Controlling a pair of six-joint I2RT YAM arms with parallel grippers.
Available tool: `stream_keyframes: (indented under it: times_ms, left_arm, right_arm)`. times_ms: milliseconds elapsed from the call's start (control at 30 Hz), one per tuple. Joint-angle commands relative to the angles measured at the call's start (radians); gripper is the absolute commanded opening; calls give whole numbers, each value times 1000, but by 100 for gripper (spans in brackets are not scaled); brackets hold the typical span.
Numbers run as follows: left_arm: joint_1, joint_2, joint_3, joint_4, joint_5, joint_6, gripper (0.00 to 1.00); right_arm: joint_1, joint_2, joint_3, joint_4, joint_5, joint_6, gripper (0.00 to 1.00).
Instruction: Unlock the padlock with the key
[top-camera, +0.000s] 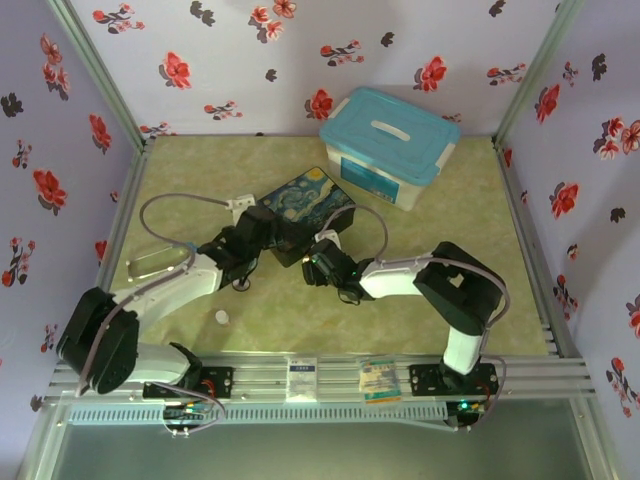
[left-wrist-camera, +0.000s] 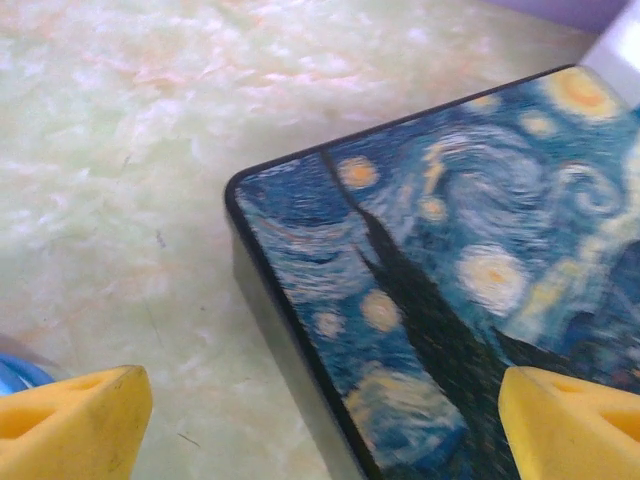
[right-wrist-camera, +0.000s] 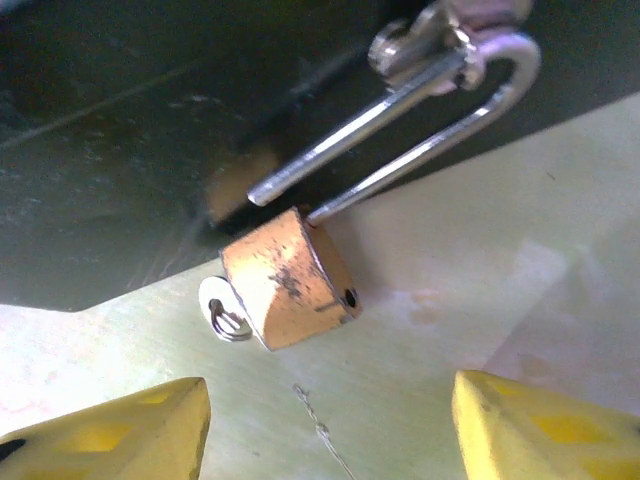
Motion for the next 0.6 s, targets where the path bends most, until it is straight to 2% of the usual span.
stream_keyframes:
  times_ms: [0, 133, 333, 433, 500, 567]
  left_arm:
    - [22, 88, 32, 12, 2, -41, 90]
    - [37, 177, 77, 19, -4, -7, 90]
    - [49, 275, 140, -54, -2, 69, 71]
    - [47, 281, 115, -37, 0, 97, 59]
    - [51, 288, 105, -32, 4, 103, 57]
    - [50, 291, 94, -30, 18, 105, 55]
  right_arm:
    - [9, 49, 45, 11, 51, -60, 67]
    - [12, 89, 59, 58, 61, -90, 67]
    - [29, 145, 92, 91, 127, -142, 64]
    - [29, 164, 102, 111, 143, -151, 57]
    - [28, 163, 98, 142, 156, -155, 52]
    - [26, 157, 95, 161, 161, -153, 43]
